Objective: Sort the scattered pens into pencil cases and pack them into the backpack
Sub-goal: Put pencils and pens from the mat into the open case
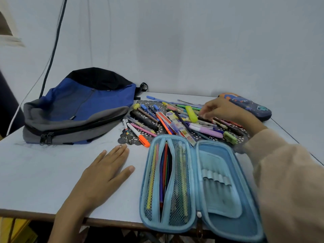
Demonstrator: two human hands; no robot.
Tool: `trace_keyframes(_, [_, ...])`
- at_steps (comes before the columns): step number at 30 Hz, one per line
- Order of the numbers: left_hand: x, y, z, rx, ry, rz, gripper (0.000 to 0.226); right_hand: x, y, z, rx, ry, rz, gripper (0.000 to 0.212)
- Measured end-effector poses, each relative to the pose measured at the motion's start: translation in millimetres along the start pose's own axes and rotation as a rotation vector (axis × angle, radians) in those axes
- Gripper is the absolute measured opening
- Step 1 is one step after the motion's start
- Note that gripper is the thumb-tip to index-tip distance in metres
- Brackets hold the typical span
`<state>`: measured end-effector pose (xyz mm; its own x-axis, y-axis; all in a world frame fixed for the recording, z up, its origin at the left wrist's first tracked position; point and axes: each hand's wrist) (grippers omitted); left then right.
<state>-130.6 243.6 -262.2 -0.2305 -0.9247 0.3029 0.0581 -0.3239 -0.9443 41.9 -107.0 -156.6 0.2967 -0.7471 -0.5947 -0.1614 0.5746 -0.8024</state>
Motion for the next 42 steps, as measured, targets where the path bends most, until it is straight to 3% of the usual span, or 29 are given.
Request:
trace_keyframes(8, [-1, 0, 1, -0.003, 0.002, -0.011, 0.087, 15, 8, -26, -0.132, 0.064, -0.121, 0.009])
trace_keyframes(13, [-3, 2, 0, 0.007, 0.011, -0.035, 0.086, -3, 41, -27, 0.045, 0.075, -0.574, 0.021])
trace_keyframes(20, [-1, 1, 0, 0.008, 0.009, -0.026, 0.087, -4, 39, -20, 0.078, 0.123, -0.658, 0.013])
trace_keyframes(27, [-2, 1, 0, 0.014, 0.003, -0.015, 0.086, 24, 20, -21, 0.331, 0.146, -0.153, 0.012])
trace_keyframes(33, [1, -2, 0, 0.002, 0.001, -0.004, 0.067, 36, 5, -16, 0.435, 0.176, -0.133, 0.014])
trace_keyframes(38, [0, -1, 1, -0.003, 0.000, -0.006, 0.072, 48, -2, -17, 0.314, 0.285, -0.152, 0.011])
trace_keyframes(42, [-1, 0, 1, 0.016, 0.014, -0.004, 0.074, 48, 1, -23, 0.107, 0.279, -0.049, 0.027])
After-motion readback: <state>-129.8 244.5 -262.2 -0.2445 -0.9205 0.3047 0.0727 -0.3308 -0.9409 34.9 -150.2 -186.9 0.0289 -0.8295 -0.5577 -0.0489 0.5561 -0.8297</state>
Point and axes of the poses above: each hand's wrist, its own z-axis towards the middle knuckle, its own y-axis out of the palm, x = y × z, and after that the axes turned 1 degree about -x, right-handed
